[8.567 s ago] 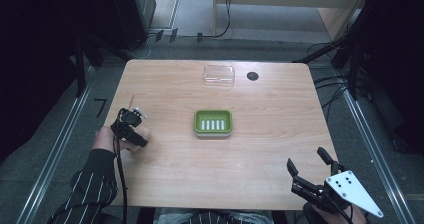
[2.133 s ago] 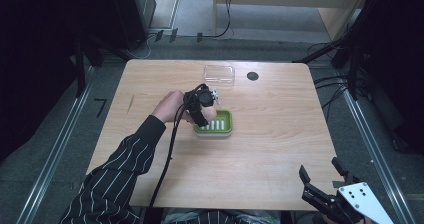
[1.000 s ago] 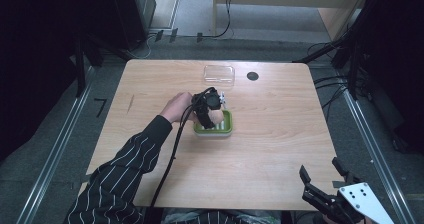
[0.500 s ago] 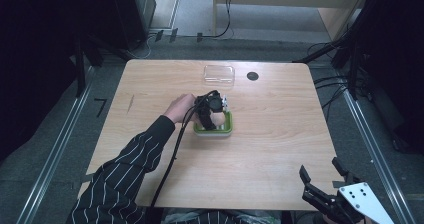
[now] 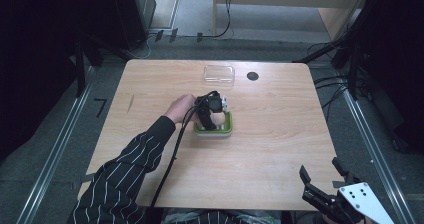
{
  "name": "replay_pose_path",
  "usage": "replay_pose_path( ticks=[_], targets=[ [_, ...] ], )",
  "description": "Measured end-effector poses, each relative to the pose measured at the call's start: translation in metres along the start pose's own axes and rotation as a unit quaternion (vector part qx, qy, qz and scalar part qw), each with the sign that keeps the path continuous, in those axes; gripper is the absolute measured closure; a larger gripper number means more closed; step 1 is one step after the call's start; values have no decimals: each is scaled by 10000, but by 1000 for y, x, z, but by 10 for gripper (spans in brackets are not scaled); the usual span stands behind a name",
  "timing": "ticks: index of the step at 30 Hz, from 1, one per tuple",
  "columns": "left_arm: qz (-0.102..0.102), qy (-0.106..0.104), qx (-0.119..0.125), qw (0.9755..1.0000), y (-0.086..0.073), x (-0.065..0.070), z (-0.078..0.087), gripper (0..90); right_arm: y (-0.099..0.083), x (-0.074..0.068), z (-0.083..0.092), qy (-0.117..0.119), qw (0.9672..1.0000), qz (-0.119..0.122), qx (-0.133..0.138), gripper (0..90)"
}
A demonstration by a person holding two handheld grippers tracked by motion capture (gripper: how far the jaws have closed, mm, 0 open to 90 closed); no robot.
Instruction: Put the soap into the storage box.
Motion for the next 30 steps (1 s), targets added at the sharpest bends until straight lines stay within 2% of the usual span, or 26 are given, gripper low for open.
replay_pose_path(
  ticks=[7, 17, 30],
  targets=[
    [-66, -46, -3, 10000, 0, 0, -5, 335, 0, 0, 0, -3, 10000, -9, -4, 132],
    [-34, -34, 55, 10000, -2, -2, -7, 334, 0, 0, 0, 0, 10000, -18, 0, 132],
    [-20, -96, -16, 10000, -2, -2, -7, 332, 0, 0, 1, 0, 10000, -17, 0, 132]
  ],
)
Point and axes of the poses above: each handheld gripper's, and its own axes: z roughly backward along the jaws, y roughly out of its top, x roughly to its right, the point moved 3 cm from there along -z, roughly forward along the jaws, and after that the axes turned 5 degrees about -y, right-handed, at the moved point
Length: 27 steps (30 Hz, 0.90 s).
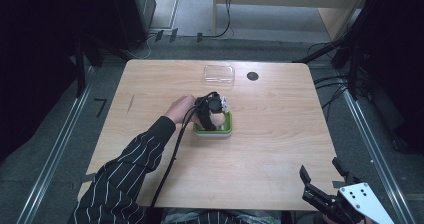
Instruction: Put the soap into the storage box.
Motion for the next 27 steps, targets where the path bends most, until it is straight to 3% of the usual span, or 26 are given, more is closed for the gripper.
replay_pose_path(
  ticks=[24, 27],
  targets=[
    [71, -31, 17, 10000, 1, 0, 2, 291, 0, 0, 0, 2, 10000, -1, 11, 132],
    [289, -79, 59, 9995, 1, -1, 4, 267, 0, 0, 0, 3, 10000, -2, 12, 132]
  ],
)
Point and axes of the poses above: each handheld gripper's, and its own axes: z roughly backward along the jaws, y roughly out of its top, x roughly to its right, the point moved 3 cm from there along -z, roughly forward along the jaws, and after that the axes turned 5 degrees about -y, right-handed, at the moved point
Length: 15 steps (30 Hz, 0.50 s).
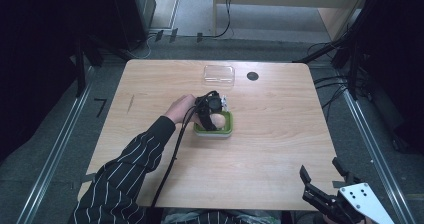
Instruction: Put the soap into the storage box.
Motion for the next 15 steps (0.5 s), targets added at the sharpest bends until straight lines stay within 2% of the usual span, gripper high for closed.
replay_pose_path(
  ticks=[3, 5, 7, 9, 11, 15],
  targets=[
    [202, -39, 14, 9998, -1, -2, 5, 231, 0, 0, 0, 1, 10000, -3, 2, 132],
    [245, -25, 2, 9997, -1, -3, 7, 206, 0, 0, 0, 0, 10000, -4, 4, 132],
    [277, -67, -55, 9996, -2, -3, 9, 176, 0, 0, 0, 1, 10000, -3, 2, 132],
    [310, 11, -134, 9994, -1, -2, 11, 142, 0, 0, 0, 6, 10000, 0, 5, 132],
    [375, -1, -166, 9992, -1, 0, 12, 127, 0, 0, 0, -1, 10000, -12, 4, 132],
    [598, 72, -382, 9975, -2, 3, 15, 77, 0, 0, 0, -1, 10000, -9, 5, 132]
  ],
)
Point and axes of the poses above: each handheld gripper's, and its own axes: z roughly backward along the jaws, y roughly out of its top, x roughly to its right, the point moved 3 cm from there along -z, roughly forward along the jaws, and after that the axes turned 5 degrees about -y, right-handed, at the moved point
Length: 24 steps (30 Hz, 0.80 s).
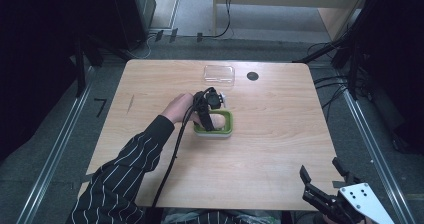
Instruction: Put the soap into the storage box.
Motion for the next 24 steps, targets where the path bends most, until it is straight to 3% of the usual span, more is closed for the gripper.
replay_pose_path(
  ticks=[6, 24],
  targets=[
    [185, -19, -188, 9997, -4, 6, 6, 16, 0, 0, 0, 0, 10000, -3, 8, 132],
    [588, 139, -162, 9980, -31, 28, 22, 0, 0, 0, -1, 38, 10000, -13, 23, 132]
  ],
)
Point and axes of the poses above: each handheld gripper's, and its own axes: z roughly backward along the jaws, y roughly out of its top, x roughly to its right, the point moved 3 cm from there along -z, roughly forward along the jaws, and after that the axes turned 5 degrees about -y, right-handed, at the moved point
